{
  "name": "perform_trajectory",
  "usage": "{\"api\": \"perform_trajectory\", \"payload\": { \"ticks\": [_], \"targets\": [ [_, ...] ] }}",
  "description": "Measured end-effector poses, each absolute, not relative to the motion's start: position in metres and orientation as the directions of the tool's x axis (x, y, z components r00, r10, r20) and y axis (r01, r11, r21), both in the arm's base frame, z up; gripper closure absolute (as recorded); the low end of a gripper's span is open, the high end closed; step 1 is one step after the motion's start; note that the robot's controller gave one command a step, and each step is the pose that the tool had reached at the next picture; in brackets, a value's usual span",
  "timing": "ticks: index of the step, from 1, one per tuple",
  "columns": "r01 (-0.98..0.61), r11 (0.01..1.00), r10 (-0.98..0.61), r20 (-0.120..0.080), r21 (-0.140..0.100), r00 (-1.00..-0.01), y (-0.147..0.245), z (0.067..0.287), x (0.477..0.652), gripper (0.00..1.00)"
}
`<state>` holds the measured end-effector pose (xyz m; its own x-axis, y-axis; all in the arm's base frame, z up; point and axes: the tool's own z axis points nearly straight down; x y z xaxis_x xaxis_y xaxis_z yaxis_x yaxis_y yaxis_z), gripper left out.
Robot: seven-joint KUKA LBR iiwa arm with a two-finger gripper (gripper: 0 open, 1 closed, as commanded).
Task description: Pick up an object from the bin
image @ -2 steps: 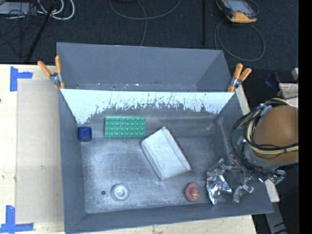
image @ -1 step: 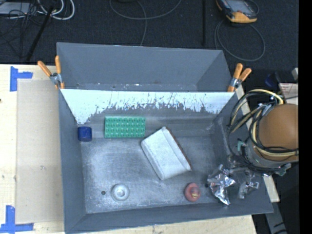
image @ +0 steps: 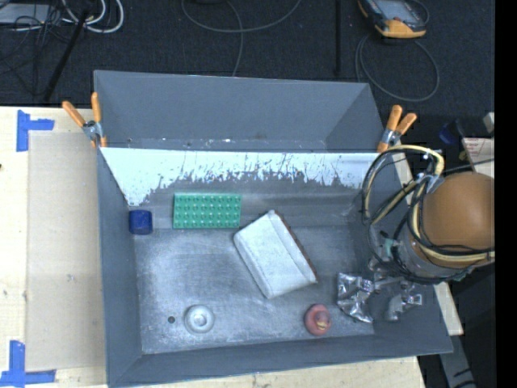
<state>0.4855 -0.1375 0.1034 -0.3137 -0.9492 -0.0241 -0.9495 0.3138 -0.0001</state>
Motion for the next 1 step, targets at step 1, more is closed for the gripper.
{"api": "perform_trajectory", "payload": {
  "ticks": [1],
  "targets": [
    [-1.0, 0.0, -1.0, -0.023, 0.009, 0.0, -0.1136, 0.0744, 0.5075, 0.0]
  ]
}}
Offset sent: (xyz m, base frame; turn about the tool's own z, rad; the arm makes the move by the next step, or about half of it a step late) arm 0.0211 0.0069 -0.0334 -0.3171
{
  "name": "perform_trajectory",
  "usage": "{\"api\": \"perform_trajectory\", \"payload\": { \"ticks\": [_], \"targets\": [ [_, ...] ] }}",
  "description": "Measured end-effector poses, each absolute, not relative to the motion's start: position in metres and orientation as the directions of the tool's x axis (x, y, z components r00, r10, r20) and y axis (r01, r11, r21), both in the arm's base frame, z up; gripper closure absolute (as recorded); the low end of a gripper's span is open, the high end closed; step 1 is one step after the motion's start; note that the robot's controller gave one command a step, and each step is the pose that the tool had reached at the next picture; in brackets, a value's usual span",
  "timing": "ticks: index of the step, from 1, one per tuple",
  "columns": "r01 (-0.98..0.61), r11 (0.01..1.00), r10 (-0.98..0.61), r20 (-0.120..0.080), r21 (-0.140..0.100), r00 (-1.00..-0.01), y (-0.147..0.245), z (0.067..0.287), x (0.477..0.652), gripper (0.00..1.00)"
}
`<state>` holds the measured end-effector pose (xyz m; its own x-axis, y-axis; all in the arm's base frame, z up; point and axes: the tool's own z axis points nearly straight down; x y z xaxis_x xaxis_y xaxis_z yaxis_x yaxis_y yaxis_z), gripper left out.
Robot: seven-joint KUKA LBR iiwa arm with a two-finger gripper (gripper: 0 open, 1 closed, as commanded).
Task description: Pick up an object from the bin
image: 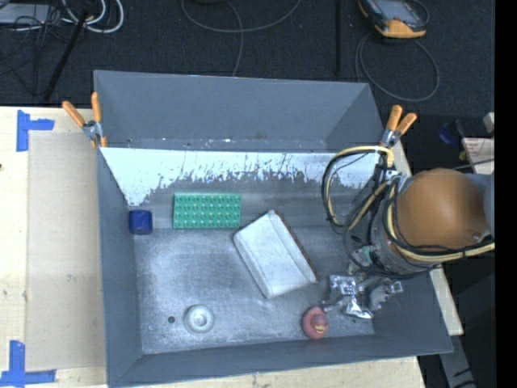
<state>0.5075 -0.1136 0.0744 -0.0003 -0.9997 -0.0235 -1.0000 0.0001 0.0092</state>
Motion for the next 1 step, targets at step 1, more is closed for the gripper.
{"api": "perform_trajectory", "payload": {
  "ticks": [1],
  "targets": [
    [-1.0, 0.005, -1.0, -0.007, 0.0, -0.005, -0.1249, 0.074, 0.5088, 1.0]
  ]
}}
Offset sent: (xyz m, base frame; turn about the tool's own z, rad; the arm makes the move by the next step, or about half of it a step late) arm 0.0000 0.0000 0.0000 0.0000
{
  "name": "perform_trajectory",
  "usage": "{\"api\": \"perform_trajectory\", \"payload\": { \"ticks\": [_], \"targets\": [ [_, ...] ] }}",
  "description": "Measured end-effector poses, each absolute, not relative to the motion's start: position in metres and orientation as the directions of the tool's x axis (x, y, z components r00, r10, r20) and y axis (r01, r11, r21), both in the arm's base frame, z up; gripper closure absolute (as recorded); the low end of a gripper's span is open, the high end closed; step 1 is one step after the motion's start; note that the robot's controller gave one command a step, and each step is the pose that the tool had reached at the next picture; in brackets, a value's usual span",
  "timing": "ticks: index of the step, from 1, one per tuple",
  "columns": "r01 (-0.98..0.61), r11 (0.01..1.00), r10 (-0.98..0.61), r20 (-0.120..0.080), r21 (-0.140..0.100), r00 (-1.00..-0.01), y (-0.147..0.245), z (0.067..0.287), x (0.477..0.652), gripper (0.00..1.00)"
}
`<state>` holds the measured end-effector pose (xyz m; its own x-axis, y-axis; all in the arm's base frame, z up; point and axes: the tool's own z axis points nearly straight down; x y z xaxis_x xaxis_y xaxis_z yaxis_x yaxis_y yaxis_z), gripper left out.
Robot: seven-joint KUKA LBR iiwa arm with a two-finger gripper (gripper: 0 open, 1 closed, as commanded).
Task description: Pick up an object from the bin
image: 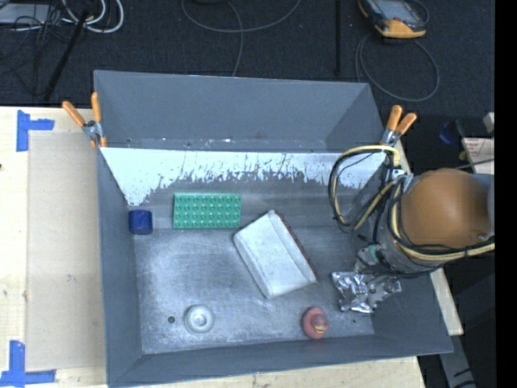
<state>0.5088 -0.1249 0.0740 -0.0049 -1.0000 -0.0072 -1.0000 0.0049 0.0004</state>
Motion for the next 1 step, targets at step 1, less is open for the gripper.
{"api": "perform_trajectory", "payload": {
  "ticks": [1],
  "targets": [
    [-1.0, 0.008, -1.0, -0.001, -0.006, -0.008, -0.1235, 0.1853, 0.5106, 1.0]
  ]
}}
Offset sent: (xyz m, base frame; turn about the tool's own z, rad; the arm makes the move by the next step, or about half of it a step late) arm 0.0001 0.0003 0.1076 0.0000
